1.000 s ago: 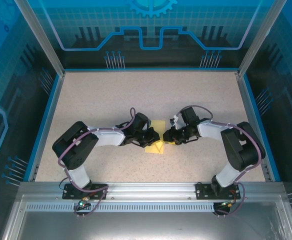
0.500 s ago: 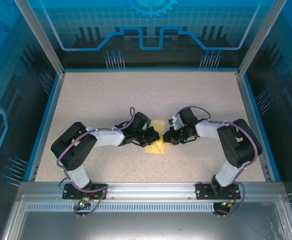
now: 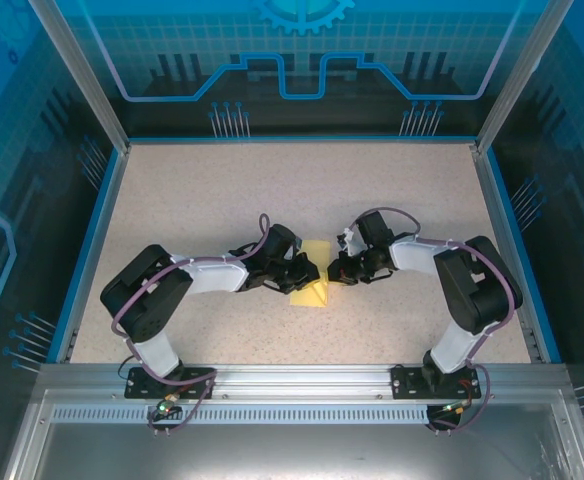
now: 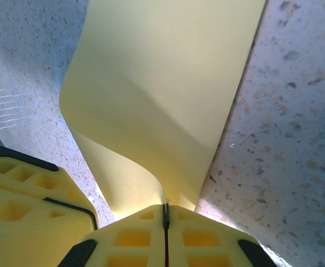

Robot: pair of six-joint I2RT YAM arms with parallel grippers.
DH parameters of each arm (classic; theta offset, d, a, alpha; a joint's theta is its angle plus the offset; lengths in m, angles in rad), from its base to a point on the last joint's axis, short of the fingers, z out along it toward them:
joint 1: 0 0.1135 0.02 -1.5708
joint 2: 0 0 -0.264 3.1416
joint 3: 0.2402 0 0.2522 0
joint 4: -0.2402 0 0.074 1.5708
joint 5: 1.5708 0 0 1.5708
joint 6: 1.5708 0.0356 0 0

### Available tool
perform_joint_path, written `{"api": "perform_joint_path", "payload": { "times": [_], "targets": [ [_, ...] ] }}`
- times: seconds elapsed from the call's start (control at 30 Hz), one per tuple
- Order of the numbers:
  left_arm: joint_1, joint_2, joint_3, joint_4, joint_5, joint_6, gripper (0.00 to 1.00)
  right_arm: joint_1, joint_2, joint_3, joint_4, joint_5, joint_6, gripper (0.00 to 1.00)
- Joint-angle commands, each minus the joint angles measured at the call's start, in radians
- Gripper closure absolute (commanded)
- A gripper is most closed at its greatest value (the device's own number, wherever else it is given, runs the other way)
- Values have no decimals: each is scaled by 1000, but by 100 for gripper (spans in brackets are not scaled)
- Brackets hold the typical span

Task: Fold a paper plane with a square sheet of paper (pick it up from the middle)
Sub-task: Fold the triangle a second time at the center of the table.

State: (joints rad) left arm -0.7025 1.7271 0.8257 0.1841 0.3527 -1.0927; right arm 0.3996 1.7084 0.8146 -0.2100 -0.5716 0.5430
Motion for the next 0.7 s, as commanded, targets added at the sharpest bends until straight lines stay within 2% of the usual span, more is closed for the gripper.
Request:
{"api": "perform_joint_path", "payload": {
  "times": [0.0,0.67],
  "targets": [
    [-5,12,20,-23,8,30,91,6,21,30,-40,24,-32,93],
    [-5,61,32,-6,29,23,92,5,56,55,-45,26,-45,93]
  ]
}}
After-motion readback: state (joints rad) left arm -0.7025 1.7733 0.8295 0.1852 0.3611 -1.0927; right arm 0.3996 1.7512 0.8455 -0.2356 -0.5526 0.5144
